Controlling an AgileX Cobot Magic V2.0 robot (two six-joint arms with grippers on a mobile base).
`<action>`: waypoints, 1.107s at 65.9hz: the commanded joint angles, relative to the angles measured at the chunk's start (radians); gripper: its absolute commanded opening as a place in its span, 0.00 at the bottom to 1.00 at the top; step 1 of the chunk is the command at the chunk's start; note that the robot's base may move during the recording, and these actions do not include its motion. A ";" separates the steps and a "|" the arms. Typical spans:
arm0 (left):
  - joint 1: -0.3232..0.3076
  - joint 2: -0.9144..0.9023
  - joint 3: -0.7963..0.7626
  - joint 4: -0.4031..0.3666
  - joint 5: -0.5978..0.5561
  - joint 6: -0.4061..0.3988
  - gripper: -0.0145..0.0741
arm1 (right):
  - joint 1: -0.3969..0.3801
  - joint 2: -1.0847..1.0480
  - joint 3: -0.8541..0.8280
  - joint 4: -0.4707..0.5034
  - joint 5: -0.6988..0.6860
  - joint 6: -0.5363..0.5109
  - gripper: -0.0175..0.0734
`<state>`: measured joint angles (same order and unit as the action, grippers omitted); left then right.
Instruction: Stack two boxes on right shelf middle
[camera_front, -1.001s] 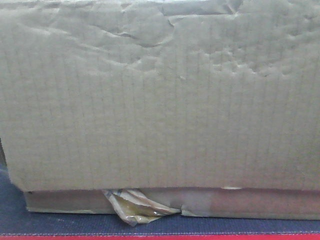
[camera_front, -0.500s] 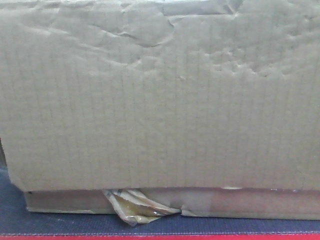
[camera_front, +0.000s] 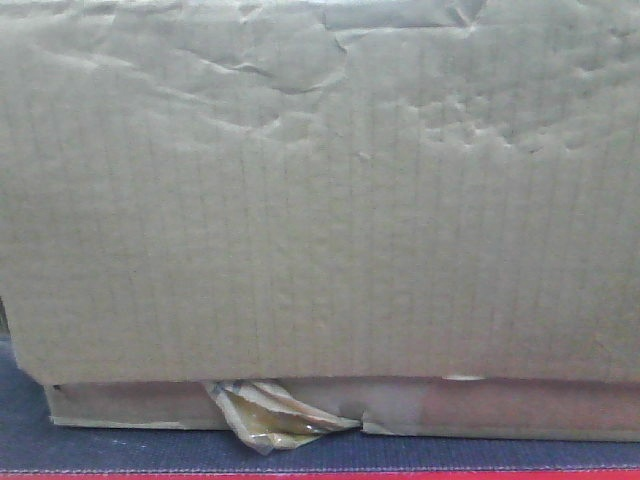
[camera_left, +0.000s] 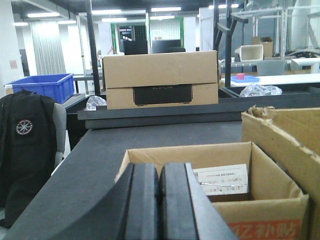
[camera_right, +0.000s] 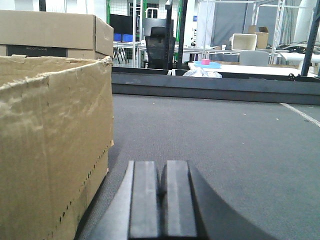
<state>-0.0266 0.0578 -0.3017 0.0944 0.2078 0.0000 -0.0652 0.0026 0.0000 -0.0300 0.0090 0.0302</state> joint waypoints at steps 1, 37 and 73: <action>0.003 0.081 -0.128 0.007 0.115 0.000 0.04 | -0.004 -0.003 0.000 0.000 -0.017 -0.003 0.01; 0.003 0.920 -0.848 -0.138 0.514 0.000 0.04 | -0.004 -0.003 0.000 0.000 -0.017 -0.003 0.01; 0.206 1.206 -0.969 -0.380 0.756 0.301 0.04 | -0.004 -0.003 0.000 0.000 -0.017 -0.003 0.01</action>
<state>0.1200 1.2539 -1.2391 -0.1780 0.9211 0.1692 -0.0652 0.0026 0.0000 -0.0300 0.0090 0.0302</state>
